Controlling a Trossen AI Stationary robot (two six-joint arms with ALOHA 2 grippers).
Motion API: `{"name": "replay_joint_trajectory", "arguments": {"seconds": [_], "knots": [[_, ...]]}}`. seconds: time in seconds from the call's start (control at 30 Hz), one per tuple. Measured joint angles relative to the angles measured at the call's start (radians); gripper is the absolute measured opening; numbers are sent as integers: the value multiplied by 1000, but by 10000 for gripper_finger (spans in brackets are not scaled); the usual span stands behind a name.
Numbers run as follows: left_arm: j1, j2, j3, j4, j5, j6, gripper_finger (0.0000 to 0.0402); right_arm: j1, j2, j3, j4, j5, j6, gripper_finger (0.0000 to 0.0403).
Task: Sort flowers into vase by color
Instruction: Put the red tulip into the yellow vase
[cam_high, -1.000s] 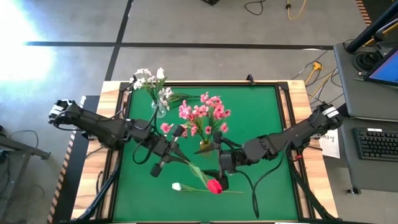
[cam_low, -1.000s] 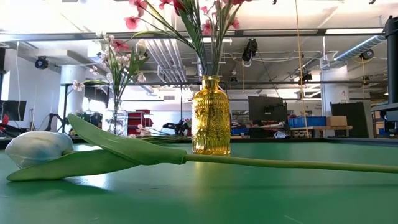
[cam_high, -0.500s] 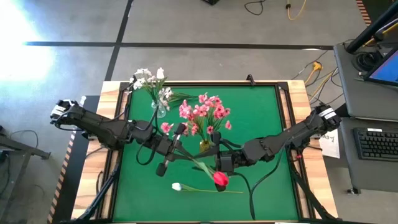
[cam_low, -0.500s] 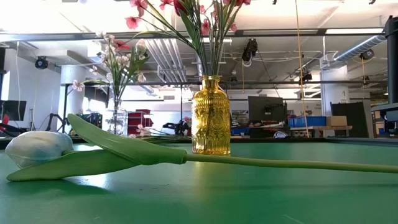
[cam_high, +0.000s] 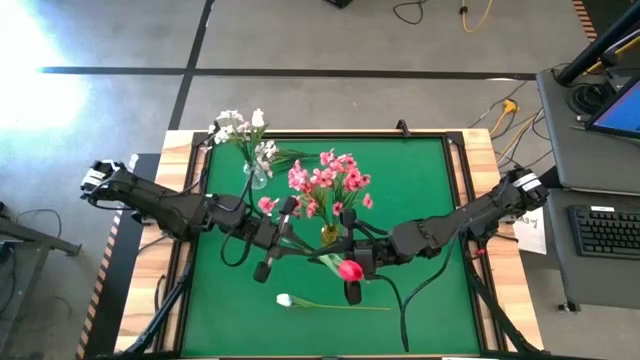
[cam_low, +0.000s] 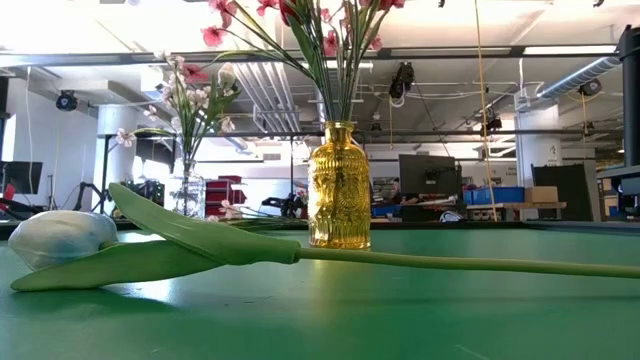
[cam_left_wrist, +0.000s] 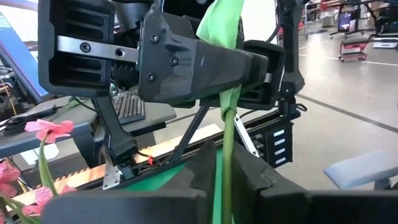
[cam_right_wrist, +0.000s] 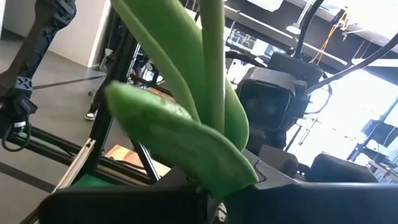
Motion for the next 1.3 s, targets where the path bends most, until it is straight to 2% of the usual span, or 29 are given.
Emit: {"name": "replay_joint_trajectory", "arguments": {"seconds": [0.1,0.23,0.37,0.5,0.67,0.97,1.3], "knots": [[0,-7,9,-58,-7,-9,53,0,-1,0,-14,0,12,19],[0,-19,56,-247,-14,-29,117,2,-21,1,-73,45,83,18],[1,-29,132,-491,-15,-65,172,-1,-46,48,-275,93,214,18],[0,-39,181,-669,-15,-107,205,-4,-57,124,-527,97,377,18],[1,-70,146,-760,-85,-157,214,-3,-62,196,-772,97,498,18],[-4,-184,4,-737,-87,-281,215,-7,-130,208,-913,98,601,18],[-6,-291,23,-719,-86,-297,215,-28,-174,208,-948,98,599,18]]}}
